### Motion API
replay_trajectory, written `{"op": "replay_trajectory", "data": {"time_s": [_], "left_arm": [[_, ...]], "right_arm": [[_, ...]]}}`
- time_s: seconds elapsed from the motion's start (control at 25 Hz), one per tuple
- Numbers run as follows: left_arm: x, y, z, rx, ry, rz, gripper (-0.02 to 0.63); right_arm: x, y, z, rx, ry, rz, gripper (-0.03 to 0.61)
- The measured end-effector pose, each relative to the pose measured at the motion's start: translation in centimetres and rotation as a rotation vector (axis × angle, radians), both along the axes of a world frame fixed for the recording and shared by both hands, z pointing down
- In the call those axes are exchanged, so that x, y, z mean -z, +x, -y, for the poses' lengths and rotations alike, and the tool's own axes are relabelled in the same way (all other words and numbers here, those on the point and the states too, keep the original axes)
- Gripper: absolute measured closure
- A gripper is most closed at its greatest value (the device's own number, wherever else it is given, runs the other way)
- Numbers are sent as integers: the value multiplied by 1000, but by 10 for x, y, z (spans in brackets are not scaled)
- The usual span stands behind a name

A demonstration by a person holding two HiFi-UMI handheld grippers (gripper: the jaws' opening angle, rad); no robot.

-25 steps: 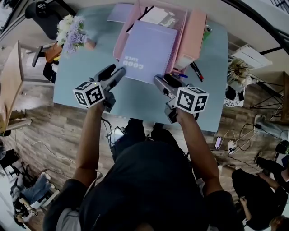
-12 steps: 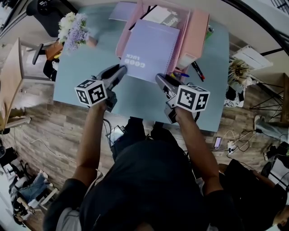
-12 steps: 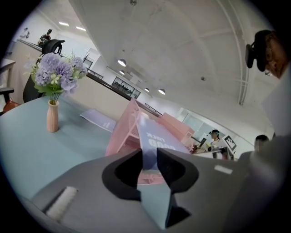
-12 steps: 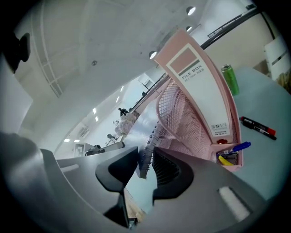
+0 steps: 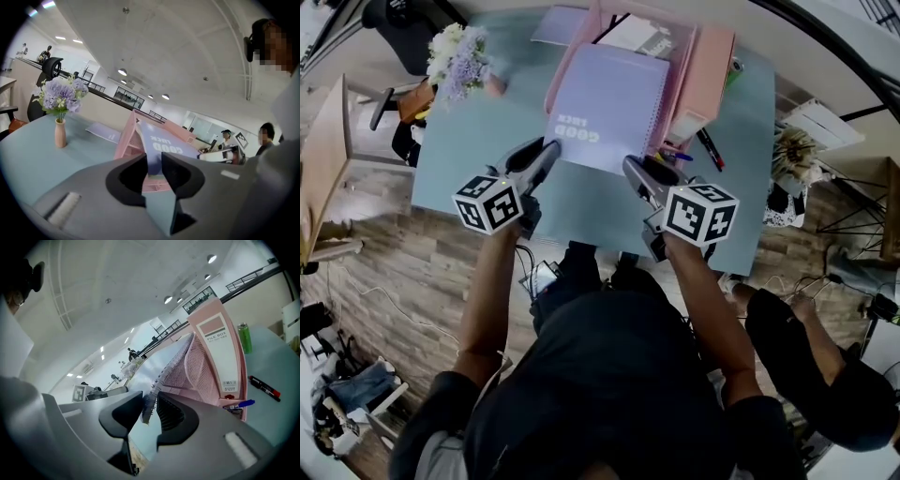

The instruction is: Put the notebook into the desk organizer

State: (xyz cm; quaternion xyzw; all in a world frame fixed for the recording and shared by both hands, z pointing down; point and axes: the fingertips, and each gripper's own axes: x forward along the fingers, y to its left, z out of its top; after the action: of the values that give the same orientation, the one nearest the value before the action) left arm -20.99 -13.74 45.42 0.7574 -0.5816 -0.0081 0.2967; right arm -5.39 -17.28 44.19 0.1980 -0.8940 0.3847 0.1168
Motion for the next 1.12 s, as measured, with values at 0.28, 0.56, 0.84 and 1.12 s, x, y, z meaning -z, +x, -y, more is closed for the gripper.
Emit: {"op": "replay_trajectory", "data": {"time_s": [0.28,0.56,0.84,1.12], "left_arm": [[21,2,-16,11,46,16,456],[39,7,-34,11,79,30,456],[48,11,-49,18,101,37,456],[58,15,-67,29,120,51,456]], "right_arm": [[20,2,-13,17,42,21,483],[38,7,-31,22,76,43,483],[49,11,-46,28,105,54,483],[58,14,-61,46,129,63,483]]}}
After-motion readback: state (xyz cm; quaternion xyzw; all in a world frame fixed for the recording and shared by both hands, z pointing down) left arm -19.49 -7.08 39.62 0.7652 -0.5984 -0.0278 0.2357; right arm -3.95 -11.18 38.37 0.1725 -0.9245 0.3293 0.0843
